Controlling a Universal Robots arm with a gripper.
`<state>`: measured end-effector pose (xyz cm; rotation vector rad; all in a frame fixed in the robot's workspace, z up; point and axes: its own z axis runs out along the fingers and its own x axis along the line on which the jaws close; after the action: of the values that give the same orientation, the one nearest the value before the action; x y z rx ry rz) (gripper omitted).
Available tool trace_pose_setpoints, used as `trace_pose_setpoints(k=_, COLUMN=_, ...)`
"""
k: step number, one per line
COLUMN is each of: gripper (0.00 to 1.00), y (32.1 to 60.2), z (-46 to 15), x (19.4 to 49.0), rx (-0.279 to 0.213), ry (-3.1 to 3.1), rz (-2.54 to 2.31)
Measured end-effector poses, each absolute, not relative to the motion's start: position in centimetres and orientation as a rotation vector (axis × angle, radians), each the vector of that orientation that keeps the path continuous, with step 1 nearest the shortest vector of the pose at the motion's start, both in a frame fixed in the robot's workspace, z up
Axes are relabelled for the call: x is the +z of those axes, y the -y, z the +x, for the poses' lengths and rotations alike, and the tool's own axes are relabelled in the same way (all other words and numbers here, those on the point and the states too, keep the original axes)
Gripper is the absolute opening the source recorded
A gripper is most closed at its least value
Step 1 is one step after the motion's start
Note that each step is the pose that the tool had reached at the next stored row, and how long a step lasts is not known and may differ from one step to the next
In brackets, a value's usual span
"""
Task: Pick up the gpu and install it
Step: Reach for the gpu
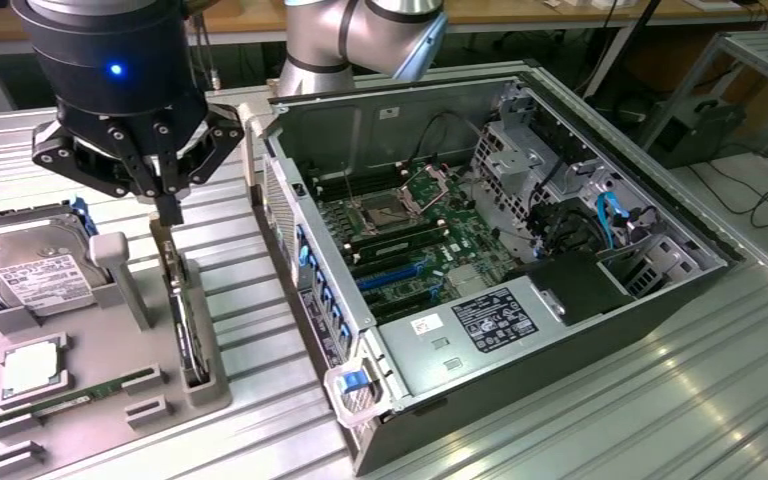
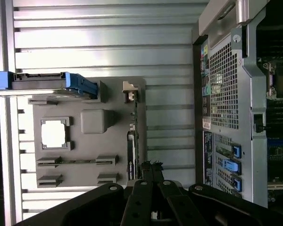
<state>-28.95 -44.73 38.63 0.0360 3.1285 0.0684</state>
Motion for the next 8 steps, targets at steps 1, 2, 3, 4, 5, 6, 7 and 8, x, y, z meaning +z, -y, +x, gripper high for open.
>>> trace_pose_setpoints(k=1, gripper=0.11, y=44.75, z=-29.07, x=38.63, rx=0.068, ry=-3.129, rz=0.032)
trace_pose_setpoints(k=2, gripper=0.11, y=44.77, z=-29.21, x=38.62, rx=0.069, ry=-3.129, rz=0.028)
trace_pose_setpoints(k=3, gripper=0.11, y=44.79, z=-29.34, x=38.61, rx=0.069, ry=-3.129, rz=0.025)
trace_pose_setpoints(k=4, gripper=0.11, y=44.81, z=-29.48, x=38.61, rx=0.069, ry=-3.129, rz=0.022)
trace_pose_setpoints(k=5, gripper=0.11, y=44.83, z=-29.67, x=38.6, rx=0.068, ry=-3.129, rz=0.017)
trace_pose_setpoints(k=6, gripper=0.11, y=44.85, z=-29.84, x=38.59, rx=0.069, ry=-3.129, rz=0.013)
trace_pose_setpoints(k=7, gripper=0.11, y=44.86, z=-29.96, x=38.58, rx=0.069, ry=-3.129, rz=0.01)
trace_pose_setpoints(k=8, gripper=0.11, y=44.87, z=-30.05, x=38.57, rx=0.069, ry=-3.129, rz=0.008)
